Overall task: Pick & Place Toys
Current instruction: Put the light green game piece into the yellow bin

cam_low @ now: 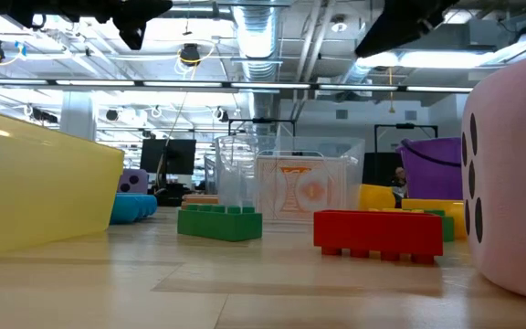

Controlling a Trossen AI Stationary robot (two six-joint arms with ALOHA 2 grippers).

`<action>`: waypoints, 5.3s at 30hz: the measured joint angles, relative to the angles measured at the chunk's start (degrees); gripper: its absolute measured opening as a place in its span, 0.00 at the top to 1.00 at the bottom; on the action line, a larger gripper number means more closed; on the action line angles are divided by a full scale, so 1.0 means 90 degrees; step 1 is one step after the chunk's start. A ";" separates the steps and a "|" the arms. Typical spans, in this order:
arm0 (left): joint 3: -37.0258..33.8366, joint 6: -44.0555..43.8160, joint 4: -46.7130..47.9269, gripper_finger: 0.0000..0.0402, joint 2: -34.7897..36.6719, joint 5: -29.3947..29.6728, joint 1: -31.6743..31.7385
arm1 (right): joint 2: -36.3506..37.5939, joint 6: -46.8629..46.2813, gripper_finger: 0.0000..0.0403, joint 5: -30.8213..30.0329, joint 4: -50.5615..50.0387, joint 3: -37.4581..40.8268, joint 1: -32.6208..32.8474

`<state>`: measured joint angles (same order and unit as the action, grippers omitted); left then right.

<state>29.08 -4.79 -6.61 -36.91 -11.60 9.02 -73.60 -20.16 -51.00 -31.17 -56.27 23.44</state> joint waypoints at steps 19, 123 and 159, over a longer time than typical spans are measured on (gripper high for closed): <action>0.0000 0.1210 -0.0061 0.65 -0.0409 0.0802 0.0000 | 0.2200 0.1667 0.74 0.1114 0.3621 0.2213 0.0086; 0.0006 0.1149 0.3607 0.28 -0.4246 0.1913 0.1157 | 0.2849 0.1736 0.46 0.2528 0.4356 0.3096 -0.0576; 0.0241 0.0999 0.3553 0.67 -0.3810 0.1787 0.1154 | 0.2849 0.1736 0.46 0.2667 0.4372 0.3096 -0.0578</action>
<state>31.25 4.21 25.36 -71.20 4.49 19.40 -47.97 -4.54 -27.00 8.17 -28.40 18.24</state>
